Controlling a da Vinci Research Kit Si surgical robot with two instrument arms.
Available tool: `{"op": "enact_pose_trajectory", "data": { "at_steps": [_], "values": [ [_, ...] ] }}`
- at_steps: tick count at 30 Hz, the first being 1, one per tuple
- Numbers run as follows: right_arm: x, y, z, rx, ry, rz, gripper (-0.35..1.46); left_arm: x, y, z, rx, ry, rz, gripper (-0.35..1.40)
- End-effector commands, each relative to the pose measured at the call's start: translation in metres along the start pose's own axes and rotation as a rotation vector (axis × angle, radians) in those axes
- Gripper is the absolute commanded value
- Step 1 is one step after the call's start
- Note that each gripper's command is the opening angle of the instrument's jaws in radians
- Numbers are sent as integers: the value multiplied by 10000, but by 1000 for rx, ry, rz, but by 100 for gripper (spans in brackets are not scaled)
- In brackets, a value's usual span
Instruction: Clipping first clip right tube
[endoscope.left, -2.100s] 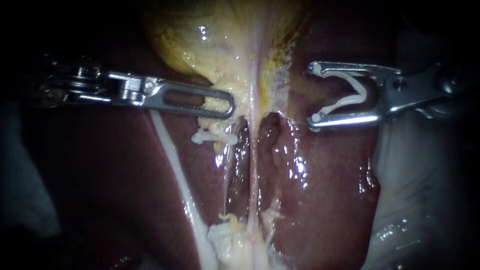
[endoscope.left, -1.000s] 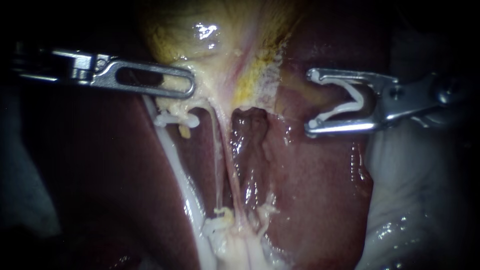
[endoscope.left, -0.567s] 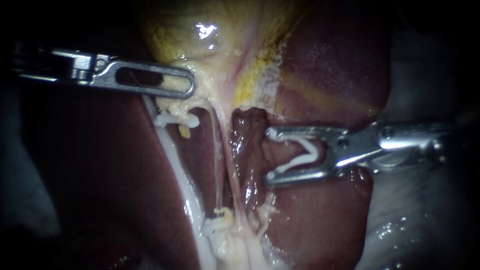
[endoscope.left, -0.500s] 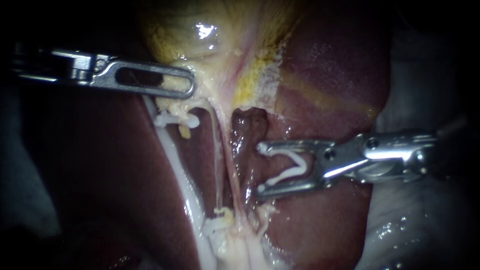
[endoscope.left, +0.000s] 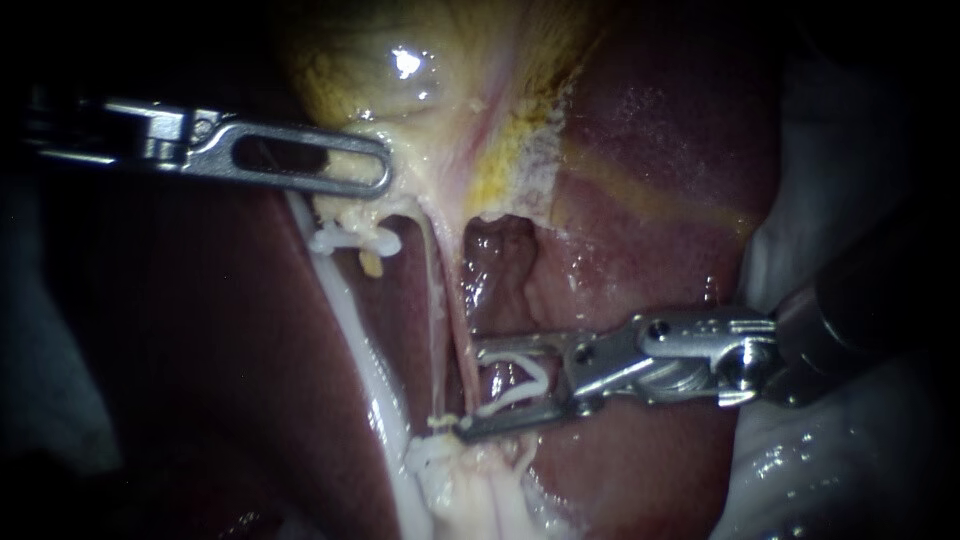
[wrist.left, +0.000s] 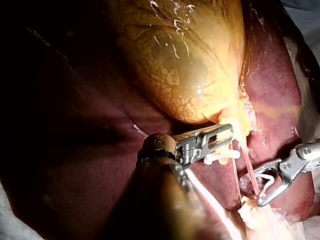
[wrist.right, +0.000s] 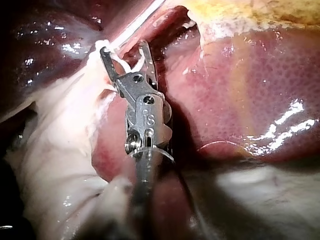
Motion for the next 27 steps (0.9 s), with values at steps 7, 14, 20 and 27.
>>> {"op": "enact_pose_trajectory", "data": {
  "at_steps": [7,14,20,27],
  "values": [
    [0,-6,10,43,24,14,45,0,0,1,0,0,0,-35],
    [-2,-3,26,53,48,20,45,0,0,3,-1,-1,0,-35],
    [-10,-3,33,78,40,52,40,0,0,3,-1,-1,0,-35],
    [-10,-2,19,11,68,140,-35,0,0,3,-1,-1,0,-35]
  ]
}}
